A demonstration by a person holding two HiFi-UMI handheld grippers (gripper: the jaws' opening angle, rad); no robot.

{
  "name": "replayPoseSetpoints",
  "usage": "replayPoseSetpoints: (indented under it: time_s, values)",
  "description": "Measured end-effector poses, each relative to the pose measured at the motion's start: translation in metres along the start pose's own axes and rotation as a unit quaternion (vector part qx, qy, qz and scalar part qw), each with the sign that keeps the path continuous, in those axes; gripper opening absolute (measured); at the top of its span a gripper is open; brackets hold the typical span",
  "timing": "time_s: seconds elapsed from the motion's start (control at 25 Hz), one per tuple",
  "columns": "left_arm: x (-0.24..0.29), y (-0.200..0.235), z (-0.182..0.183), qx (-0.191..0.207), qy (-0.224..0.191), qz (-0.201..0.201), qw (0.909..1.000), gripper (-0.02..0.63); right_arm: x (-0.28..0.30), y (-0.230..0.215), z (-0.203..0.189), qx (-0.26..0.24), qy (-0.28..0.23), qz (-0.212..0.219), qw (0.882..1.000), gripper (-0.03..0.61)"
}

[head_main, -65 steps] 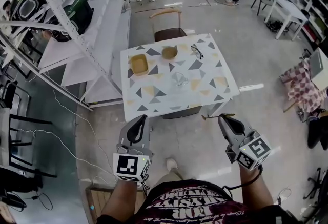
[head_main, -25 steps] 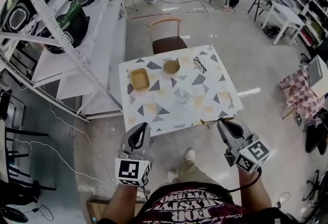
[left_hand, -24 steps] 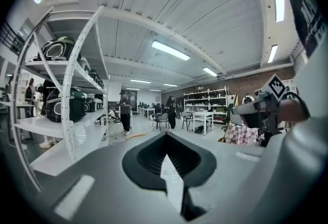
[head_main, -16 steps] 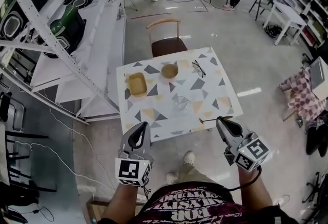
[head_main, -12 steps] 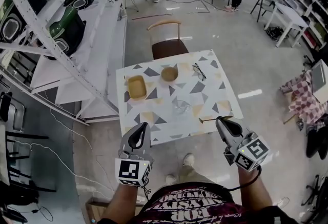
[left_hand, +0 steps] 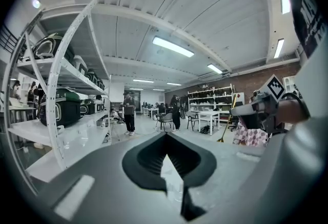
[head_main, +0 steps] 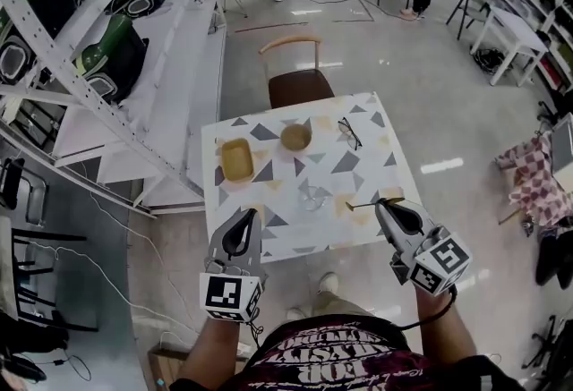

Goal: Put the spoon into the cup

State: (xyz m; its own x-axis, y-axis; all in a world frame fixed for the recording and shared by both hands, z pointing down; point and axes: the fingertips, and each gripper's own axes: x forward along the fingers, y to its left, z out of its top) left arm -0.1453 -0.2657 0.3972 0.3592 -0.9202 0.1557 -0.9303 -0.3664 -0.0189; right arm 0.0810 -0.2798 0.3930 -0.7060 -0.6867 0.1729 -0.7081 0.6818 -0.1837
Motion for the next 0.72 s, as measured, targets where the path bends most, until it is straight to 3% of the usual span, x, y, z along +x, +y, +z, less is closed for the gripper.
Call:
replayPoseSetpoints:
  time_s: [0.36, 0.72]
  values:
    - [0.023, -0.002, 0.016, 0.01, -0.004, 0.033, 0.9994, 0.0, 0.017, -0.035, 0.015, -0.004, -0.008, 0.03, 0.999, 0.034]
    - [0.012, 0.0, 0.018, 0.02, 0.003, 0.074, 0.9971, 0.0, 0.029, -0.049, 0.018, -0.001, -0.017, 0.059, 0.998, 0.034]
